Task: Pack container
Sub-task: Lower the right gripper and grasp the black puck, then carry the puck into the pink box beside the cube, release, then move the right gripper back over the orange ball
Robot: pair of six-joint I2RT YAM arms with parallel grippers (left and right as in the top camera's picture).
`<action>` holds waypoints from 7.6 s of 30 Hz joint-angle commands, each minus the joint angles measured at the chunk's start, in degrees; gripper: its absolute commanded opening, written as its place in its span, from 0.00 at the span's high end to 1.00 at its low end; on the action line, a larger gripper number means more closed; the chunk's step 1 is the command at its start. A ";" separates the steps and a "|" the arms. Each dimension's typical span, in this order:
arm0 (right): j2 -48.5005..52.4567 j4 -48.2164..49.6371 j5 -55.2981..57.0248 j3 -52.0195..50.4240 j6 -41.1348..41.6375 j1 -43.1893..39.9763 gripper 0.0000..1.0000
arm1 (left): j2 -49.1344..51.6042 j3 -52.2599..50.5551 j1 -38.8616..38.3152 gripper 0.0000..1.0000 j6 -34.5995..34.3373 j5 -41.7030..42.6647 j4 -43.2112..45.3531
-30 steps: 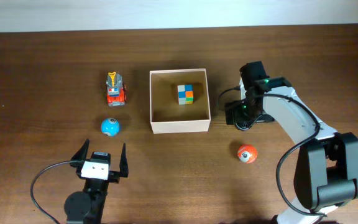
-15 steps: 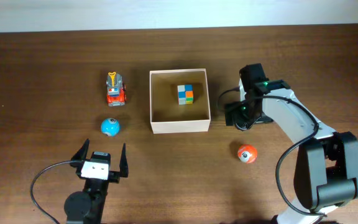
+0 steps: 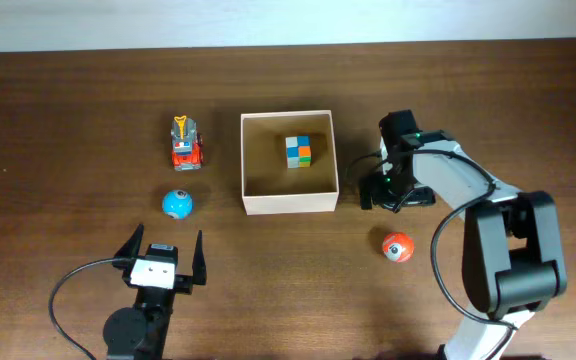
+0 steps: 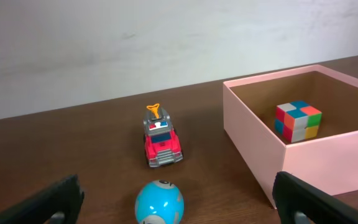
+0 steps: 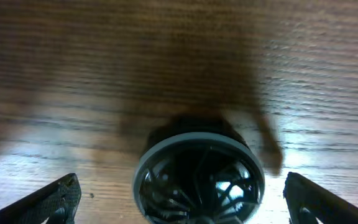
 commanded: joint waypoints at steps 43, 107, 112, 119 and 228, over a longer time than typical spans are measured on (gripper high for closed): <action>0.59 -3.15 -0.52 5.55 0.63 -0.33 0.39 | -0.39 -0.13 0.35 0.01 -0.70 0.83 -0.31; 2.40 -13.70 0.98 17.99 2.97 -0.31 0.54 | -0.39 -0.13 0.35 0.01 -0.70 0.83 -0.31; 2.40 -24.79 -0.22 33.00 3.02 0.52 0.54 | -0.39 -0.13 0.35 0.01 -0.70 0.83 -0.31; 2.40 -30.29 -2.08 47.91 5.01 8.26 0.54 | -0.39 -0.13 0.35 0.01 -0.70 0.83 -0.31; -20.59 -22.86 2.49 -0.02 31.93 3.43 0.01 | -0.39 -0.13 0.35 0.01 -0.70 0.83 -0.31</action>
